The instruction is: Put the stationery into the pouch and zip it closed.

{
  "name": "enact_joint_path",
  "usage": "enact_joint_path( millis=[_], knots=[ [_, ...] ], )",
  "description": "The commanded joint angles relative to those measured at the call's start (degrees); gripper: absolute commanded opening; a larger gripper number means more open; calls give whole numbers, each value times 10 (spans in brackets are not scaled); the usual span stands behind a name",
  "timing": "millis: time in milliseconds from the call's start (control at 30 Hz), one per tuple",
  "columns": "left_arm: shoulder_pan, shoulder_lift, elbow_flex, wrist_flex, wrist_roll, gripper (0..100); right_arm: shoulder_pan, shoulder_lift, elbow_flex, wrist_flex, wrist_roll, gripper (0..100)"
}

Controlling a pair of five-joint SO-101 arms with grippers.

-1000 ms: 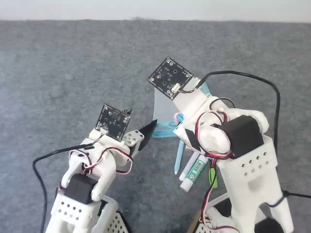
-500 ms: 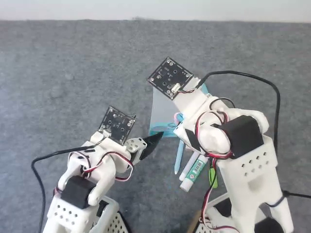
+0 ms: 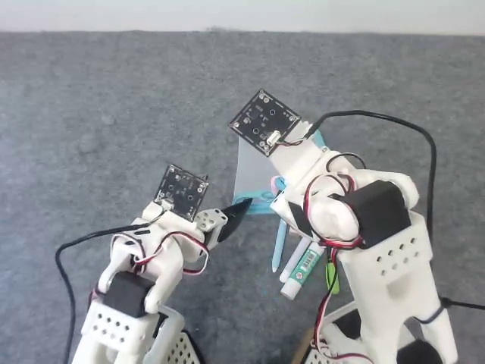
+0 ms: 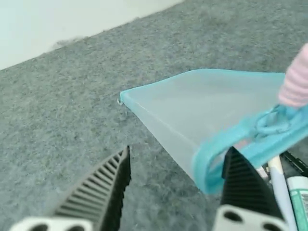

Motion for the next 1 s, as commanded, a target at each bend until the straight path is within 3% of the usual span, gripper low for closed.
enact_joint_path(
  millis=[0,267,500,833,967],
  knots=[
    [-3,-10,-2,-26,-9,295,-6,-6,-49,21,-7,6],
    [-6,-10,57,-98,-9,294,-8,-6,-50,22,-7,6],
    [-4,-9,90,-145,-9,231,-58,-6,-47,24,-15,6],
    [-6,-11,111,-171,-4,14,-58,-6,22,19,-19,7],
    [-7,-11,111,-170,-4,10,-58,-6,52,18,-19,9]
  ],
)
